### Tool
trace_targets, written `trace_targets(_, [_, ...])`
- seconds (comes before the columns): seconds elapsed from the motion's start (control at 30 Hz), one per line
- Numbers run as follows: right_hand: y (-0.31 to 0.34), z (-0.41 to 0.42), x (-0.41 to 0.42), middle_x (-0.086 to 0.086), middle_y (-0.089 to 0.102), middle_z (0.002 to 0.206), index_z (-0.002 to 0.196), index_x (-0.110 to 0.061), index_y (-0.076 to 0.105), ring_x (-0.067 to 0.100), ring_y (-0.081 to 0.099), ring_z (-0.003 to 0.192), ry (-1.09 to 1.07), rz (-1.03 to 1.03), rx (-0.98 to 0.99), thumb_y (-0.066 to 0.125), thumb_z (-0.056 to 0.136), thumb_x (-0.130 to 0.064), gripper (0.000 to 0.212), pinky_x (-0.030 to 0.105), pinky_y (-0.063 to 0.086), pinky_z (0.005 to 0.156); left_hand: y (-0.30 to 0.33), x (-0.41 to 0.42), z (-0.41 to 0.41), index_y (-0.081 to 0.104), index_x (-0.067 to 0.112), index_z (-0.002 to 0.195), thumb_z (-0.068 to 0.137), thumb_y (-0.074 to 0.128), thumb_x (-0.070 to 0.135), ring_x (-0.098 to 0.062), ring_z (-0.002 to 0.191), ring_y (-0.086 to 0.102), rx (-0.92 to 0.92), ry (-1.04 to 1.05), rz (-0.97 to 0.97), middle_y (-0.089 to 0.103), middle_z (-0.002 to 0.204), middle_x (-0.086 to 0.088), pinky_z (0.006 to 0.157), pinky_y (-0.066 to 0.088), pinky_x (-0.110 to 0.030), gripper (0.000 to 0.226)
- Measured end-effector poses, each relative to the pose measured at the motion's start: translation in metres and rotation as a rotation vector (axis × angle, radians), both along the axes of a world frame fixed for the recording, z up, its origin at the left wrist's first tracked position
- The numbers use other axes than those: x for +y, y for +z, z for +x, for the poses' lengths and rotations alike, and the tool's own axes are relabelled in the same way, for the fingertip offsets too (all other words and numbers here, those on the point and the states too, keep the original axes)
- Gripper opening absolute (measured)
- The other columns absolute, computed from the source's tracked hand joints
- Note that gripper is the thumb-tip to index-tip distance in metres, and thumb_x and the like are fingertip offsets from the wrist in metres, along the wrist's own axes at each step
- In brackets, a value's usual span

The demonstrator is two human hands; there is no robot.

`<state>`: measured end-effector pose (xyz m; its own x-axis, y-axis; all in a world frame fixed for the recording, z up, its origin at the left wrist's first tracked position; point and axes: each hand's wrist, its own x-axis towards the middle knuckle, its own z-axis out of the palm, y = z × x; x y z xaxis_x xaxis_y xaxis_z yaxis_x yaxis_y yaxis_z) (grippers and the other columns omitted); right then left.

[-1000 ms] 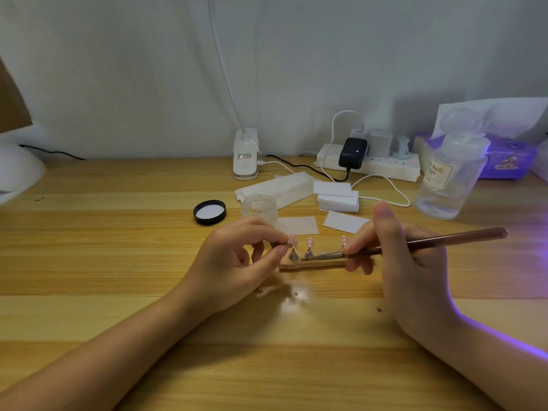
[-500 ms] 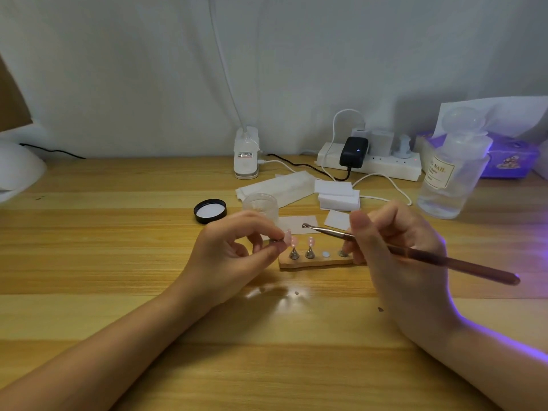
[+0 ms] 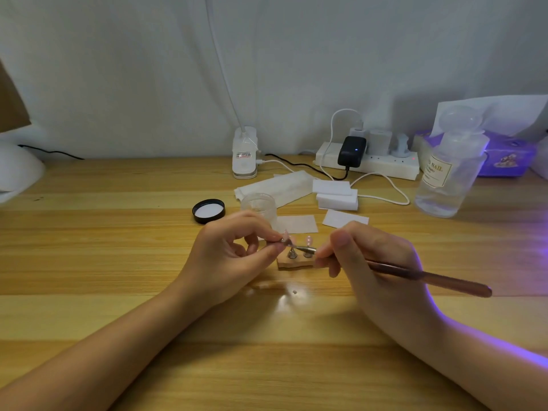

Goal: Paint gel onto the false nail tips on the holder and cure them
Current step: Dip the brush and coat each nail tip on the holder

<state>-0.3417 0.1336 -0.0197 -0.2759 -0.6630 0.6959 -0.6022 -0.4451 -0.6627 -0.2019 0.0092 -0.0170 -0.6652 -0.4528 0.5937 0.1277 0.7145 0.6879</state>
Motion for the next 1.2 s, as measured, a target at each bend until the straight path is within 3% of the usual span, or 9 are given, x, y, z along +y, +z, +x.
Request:
trace_targets(0.13, [-0.0017,0.0001,0.0013,-0.008,0.060,0.056,0.068,-0.022,0.061,-0.003,0.056,0.054,0.008,-0.015,-0.054,0.040,0.089,-0.043,0.036,0.008,0.040,0.055,-0.0001,0.0010,-0.0006,0.071,0.010,0.077,0.071,0.068,0.020,-0.020,0.061,0.051,0.003,0.007,0.020,0.063,0.076,-0.001,0.041,0.036,-0.030,0.012])
trace_targets(0.27, [0.0000,-0.0008,0.0000,-0.006,0.060,0.063,0.071,-0.015,0.060,-0.003,0.056,0.059,0.001,-0.047,-0.050,0.039,0.090,-0.036,0.035,0.011,0.042,0.058,0.0008,0.0017,-0.0007,0.070,0.012,0.076,0.071,0.068,0.020,-0.020,0.060,0.050,-0.005,0.008,0.010,0.063,0.074,-0.002,0.041,0.036,-0.031,0.010])
trace_targets(0.43, [0.0006,-0.0003,-0.0016,-0.023,0.054,0.062,0.073,-0.009,0.064,-0.004,0.056,0.062,0.005,0.011,-0.033,0.042,0.088,-0.034,0.037,0.009,0.041,0.059,0.0009,0.0018,-0.0005,0.070,0.012,0.076,0.071,0.068,0.018,-0.018,0.060,0.050,-0.017,0.012,-0.004,0.063,0.075,-0.002,0.041,0.036,-0.027,0.008])
trace_targets(0.63, [-0.0008,0.0007,0.0015,-0.004,0.060,0.055,0.065,-0.014,0.063,-0.003,0.054,0.053,0.016,0.021,-0.084,0.042,0.087,-0.037,0.038,0.006,0.039,0.054,0.0018,0.0022,0.0000,0.070,0.011,0.077,0.071,0.067,0.020,-0.020,0.061,0.050,-0.014,0.011,-0.008,0.063,0.076,-0.003,0.040,0.036,-0.028,0.011])
trace_targets(0.8, [-0.0006,-0.0001,0.0000,-0.006,0.058,0.055,0.065,-0.017,0.059,-0.004,0.053,0.053,-0.033,-0.068,-0.097,0.045,0.090,-0.030,0.032,0.006,0.039,0.055,0.0018,0.0028,-0.0007,0.069,0.016,0.077,0.071,0.067,0.022,-0.014,0.060,0.050,-0.009,0.012,0.005,0.063,0.076,0.000,0.041,0.038,-0.032,0.009])
trace_targets(1.0, [-0.0001,-0.0003,-0.0009,-0.007,0.062,0.068,0.074,-0.008,0.064,-0.002,0.057,0.064,0.001,0.014,-0.064,0.042,0.088,-0.036,0.038,0.010,0.042,0.060,0.0017,0.0023,-0.0003,0.070,0.015,0.078,0.071,0.067,0.022,-0.016,0.062,0.051,-0.025,0.025,-0.005,0.063,0.077,0.000,0.041,0.039,-0.032,0.011])
trace_targets(1.2, [-0.0016,0.0006,0.0006,-0.002,0.063,0.059,0.066,-0.012,0.064,-0.002,0.057,0.058,0.025,0.023,-0.109,0.042,0.088,-0.038,0.040,0.008,0.040,0.057,0.0017,0.0019,-0.0005,0.068,0.022,0.077,0.071,0.067,0.023,-0.014,0.061,0.050,-0.010,0.012,-0.019,0.062,0.076,0.004,0.040,0.038,-0.031,0.006])
